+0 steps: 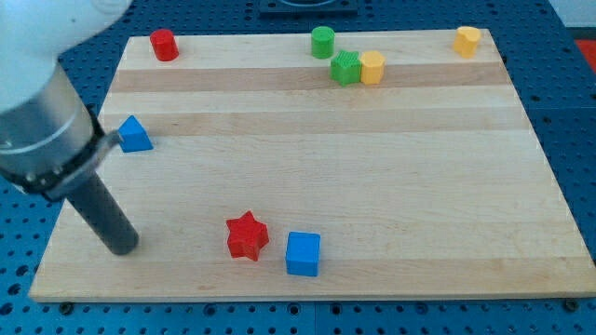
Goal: Push the blue cube towards top right diagonal to the red star
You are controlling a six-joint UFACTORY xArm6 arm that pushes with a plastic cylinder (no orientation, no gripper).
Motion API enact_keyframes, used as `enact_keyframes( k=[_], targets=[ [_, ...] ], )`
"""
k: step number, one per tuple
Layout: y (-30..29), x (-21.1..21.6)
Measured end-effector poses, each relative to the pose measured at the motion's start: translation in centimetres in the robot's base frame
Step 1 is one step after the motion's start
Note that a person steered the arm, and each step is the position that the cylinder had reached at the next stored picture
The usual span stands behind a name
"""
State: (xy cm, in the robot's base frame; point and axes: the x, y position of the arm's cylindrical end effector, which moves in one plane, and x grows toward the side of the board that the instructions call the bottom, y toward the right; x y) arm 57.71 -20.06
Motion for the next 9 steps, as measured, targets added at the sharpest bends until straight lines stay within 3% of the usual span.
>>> enact_keyframes(
  k=[2, 6, 9],
  targets=[
    [7.5, 3.5],
    [24.0, 2.4],
    [23.8, 1.8]
  ],
)
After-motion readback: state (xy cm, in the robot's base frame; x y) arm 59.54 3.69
